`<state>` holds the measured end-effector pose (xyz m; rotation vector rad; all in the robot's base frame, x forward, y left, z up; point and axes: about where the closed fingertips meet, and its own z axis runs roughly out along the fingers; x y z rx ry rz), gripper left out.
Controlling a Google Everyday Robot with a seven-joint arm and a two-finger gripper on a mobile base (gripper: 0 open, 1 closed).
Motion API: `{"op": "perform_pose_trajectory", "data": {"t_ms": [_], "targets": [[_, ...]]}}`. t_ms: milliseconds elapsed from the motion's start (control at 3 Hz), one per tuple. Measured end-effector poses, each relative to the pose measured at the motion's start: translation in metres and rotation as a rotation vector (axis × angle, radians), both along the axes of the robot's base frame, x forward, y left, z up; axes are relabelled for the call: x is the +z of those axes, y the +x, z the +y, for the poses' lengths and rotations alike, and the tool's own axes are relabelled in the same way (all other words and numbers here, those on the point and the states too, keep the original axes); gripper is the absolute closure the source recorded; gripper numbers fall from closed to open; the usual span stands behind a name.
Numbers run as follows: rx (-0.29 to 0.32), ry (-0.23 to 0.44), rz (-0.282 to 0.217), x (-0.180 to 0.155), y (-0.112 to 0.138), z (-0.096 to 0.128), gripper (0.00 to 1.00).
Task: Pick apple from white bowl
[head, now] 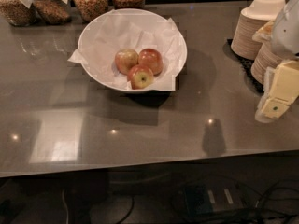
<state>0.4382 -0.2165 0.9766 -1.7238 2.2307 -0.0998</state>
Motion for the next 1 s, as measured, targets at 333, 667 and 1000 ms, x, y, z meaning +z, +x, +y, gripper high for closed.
{"op": "perform_pose_trajectory", "data": {"t_ms": [333,667,1000], "targets": [[0.000,0.000,0.000,0.000,0.000,0.000,0.00],[0.058,0.018,-0.037,0.005,0.016,0.017,0.00],[0.177,0.039,-0.086,0.014,0.047,0.051,0.00]]}}
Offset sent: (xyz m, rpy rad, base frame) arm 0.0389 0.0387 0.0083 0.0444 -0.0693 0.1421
